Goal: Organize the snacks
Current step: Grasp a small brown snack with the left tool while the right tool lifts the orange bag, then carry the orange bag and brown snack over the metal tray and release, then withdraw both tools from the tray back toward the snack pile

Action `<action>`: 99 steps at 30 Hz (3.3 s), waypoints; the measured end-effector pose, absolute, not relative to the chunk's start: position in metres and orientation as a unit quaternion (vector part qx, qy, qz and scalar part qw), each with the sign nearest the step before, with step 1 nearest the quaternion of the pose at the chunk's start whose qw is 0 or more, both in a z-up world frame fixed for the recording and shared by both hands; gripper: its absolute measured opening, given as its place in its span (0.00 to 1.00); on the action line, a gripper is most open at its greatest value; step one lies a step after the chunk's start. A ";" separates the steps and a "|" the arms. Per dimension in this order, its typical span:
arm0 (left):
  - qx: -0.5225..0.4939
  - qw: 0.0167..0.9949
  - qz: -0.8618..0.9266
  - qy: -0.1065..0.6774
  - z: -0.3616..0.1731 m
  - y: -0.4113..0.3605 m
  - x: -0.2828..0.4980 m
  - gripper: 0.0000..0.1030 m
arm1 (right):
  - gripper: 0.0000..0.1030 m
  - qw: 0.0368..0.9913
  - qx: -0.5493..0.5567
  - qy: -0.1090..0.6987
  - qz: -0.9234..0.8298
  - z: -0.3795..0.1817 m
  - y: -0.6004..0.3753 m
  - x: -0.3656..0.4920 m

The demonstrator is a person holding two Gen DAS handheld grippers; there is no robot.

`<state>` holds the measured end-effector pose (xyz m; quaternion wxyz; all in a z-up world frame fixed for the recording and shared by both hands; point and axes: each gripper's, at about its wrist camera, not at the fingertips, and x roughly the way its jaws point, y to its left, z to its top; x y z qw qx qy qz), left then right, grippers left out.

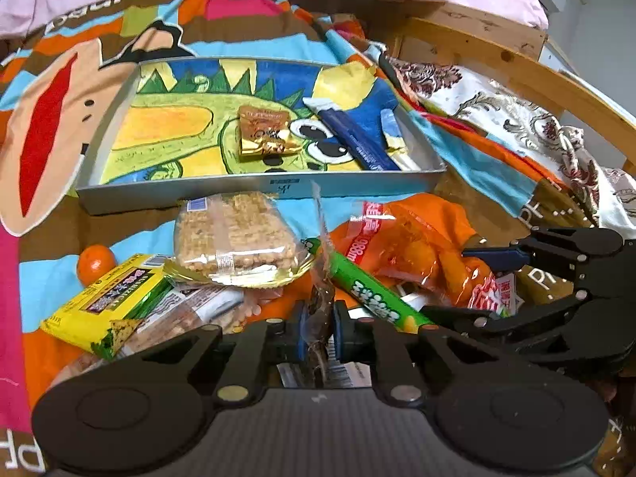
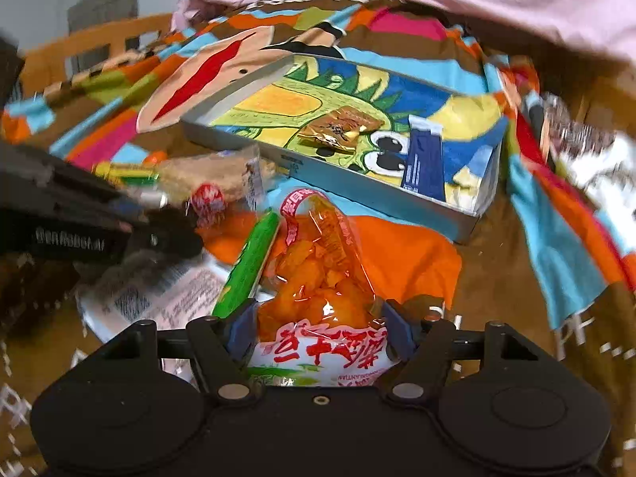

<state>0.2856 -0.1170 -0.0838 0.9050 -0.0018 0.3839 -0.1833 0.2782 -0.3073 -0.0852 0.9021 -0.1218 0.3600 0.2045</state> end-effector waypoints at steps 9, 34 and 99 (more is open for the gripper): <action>-0.004 0.919 -0.171 0.356 -0.065 -0.122 0.256 0.13 | 0.67 0.914 -0.218 0.297 0.171 -0.072 -0.299 0.243; -0.030 0.970 -0.129 0.202 0.028 -0.146 0.311 0.13 | 0.66 0.981 -0.182 0.035 0.050 -0.008 -0.321 0.288; -0.079 0.976 -0.037 0.197 0.027 -0.115 0.344 0.99 | 0.99 0.991 0.008 0.097 0.096 0.025 -0.354 0.331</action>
